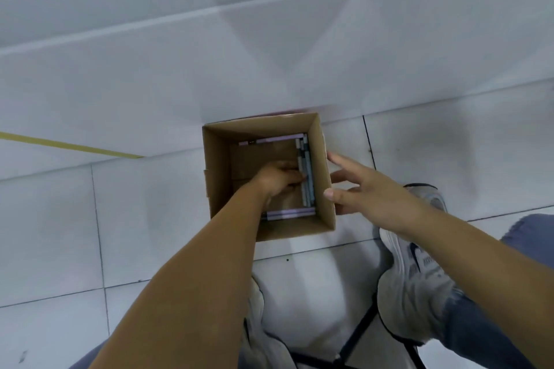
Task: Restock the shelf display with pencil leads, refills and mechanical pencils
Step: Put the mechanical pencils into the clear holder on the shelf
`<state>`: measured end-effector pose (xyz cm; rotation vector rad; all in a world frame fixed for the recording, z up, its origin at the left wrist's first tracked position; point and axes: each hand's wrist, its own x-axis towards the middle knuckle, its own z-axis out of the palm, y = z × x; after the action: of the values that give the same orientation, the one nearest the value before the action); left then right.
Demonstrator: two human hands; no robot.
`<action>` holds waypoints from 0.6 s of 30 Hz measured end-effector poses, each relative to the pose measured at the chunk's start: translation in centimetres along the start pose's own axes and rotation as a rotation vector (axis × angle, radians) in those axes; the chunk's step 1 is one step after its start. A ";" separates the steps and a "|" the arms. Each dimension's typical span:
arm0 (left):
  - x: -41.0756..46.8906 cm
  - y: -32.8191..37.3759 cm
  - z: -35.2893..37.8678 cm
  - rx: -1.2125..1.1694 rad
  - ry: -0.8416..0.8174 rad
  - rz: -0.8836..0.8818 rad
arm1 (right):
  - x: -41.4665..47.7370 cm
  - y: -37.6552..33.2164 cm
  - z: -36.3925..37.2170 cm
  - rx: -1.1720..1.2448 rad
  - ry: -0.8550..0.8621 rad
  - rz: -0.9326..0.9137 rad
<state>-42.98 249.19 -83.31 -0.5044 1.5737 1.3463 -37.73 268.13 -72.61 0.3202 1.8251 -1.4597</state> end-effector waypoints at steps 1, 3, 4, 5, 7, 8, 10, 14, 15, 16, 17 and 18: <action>0.1 0.1 0.0 0.012 -0.013 -0.011 | 0.0 0.0 0.0 -0.004 -0.002 0.001; 0.4 0.1 0.2 0.024 -0.022 -0.025 | 0.1 0.0 0.0 -0.010 -0.005 0.001; 0.5 0.1 0.3 0.023 -0.018 -0.025 | 0.0 0.1 0.0 -0.007 -0.002 0.002; 0.6 0.1 0.5 0.026 -0.011 -0.021 | 0.0 0.1 0.1 -0.001 0.001 0.001; 0.6 0.3 0.6 0.030 -0.006 -0.008 | 0.0 0.1 0.1 0.002 0.004 -0.004; 0.6 0.3 0.7 0.018 -0.009 -0.009 | 0.0 0.1 0.1 -0.002 0.004 -0.003; 0.5 0.4 0.7 0.004 -0.029 -0.012 | 0.0 0.0 0.1 -0.001 0.012 -0.002; 0.1 0.4 0.6 -0.042 -0.097 -0.038 | 0.0 0.1 0.2 0.001 0.027 -0.011; 0.0 0.3 0.6 -0.054 -0.118 -0.052 | 0.1 0.2 0.2 0.001 0.029 -0.010; -0.1 0.2 0.6 -0.065 -0.142 -0.067 | 0.1 0.3 0.2 0.002 0.032 -0.006; -0.2 0.2 0.6 -0.077 -0.163 -0.080 | 0.1 0.3 0.2 0.006 0.036 -0.004; -0.3 0.1 0.7 -0.089 -0.176 -0.082 | 0.2 0.4 0.2 0.014 0.036 -0.005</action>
<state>-42.68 249.75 -82.97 -0.4859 1.3410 1.3640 -37.54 268.04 -72.99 0.3511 1.8469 -1.4794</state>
